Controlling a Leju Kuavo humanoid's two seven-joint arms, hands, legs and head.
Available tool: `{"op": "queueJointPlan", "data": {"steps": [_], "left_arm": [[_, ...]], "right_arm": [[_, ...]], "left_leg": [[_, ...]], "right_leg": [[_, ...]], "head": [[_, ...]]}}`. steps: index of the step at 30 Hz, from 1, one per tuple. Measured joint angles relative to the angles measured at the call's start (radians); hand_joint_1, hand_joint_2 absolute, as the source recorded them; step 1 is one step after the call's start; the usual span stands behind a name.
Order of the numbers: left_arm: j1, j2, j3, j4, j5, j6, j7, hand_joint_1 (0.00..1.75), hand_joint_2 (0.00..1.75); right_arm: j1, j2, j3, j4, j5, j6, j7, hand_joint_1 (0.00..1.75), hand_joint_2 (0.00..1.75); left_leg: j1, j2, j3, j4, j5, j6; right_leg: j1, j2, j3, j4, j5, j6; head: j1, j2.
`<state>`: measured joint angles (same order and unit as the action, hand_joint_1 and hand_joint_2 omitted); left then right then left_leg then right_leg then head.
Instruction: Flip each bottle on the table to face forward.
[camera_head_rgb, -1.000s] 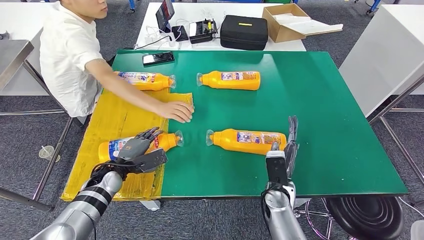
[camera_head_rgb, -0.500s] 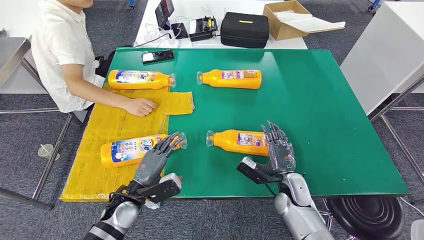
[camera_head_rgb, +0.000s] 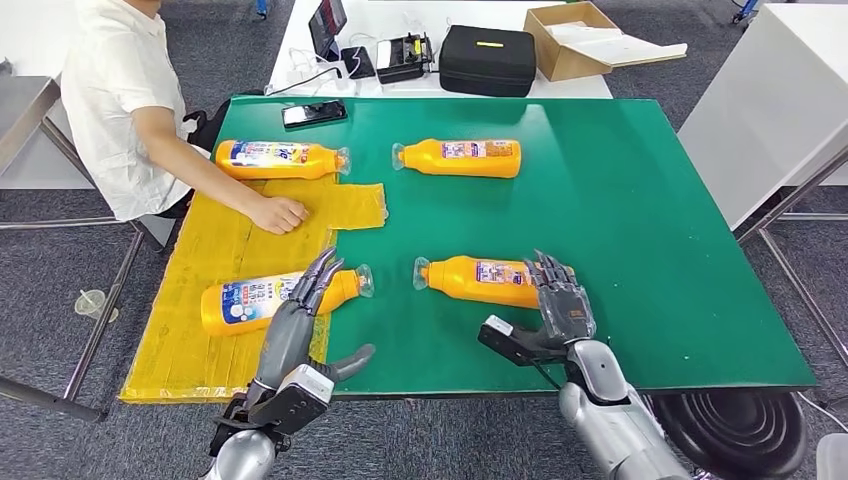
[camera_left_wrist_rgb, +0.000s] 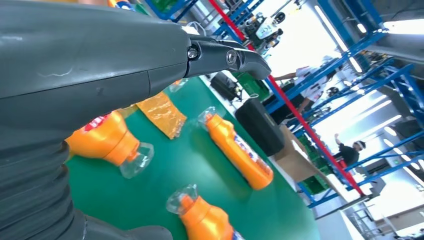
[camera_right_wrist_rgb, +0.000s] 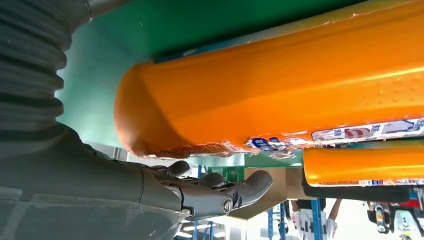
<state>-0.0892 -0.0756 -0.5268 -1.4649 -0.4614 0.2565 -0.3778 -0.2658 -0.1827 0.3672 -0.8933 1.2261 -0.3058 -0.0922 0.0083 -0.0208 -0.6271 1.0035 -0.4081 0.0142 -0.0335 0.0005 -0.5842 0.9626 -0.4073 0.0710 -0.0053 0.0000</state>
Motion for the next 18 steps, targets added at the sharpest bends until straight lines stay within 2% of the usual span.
{"op": "queueJointPlan", "data": {"steps": [9,14,18], "left_arm": [[0.004,-0.003,-0.016,-0.012,0.009,-0.002,-0.007,0.0,1.75],[0.004,-0.005,-0.023,-0.012,0.029,-0.002,-0.017,0.0,1.75],[0.004,-0.008,-0.026,-0.012,0.041,-0.001,-0.022,0.0,1.75]], "right_arm": [[-0.048,-0.007,0.033,0.041,0.027,0.006,0.019,0.0,1.75],[-0.097,-0.007,0.067,0.088,0.093,-0.018,0.063,0.0,1.75],[-0.131,-0.004,0.085,0.118,0.099,0.011,0.082,0.0,1.75]], "left_leg": [[0.0,0.0,0.001,0.0,0.0,0.0],[0.0,0.0,0.001,0.0,0.001,0.0],[0.0,0.0,0.001,0.0,0.001,0.0]], "right_leg": [[0.0,0.0,0.001,0.0,0.001,0.001],[0.0,0.0,0.002,0.0,0.001,0.001],[0.0,0.0,0.002,0.0,0.001,0.001]], "head": [[0.0,0.0],[0.0,0.0],[0.0,0.0]]}}
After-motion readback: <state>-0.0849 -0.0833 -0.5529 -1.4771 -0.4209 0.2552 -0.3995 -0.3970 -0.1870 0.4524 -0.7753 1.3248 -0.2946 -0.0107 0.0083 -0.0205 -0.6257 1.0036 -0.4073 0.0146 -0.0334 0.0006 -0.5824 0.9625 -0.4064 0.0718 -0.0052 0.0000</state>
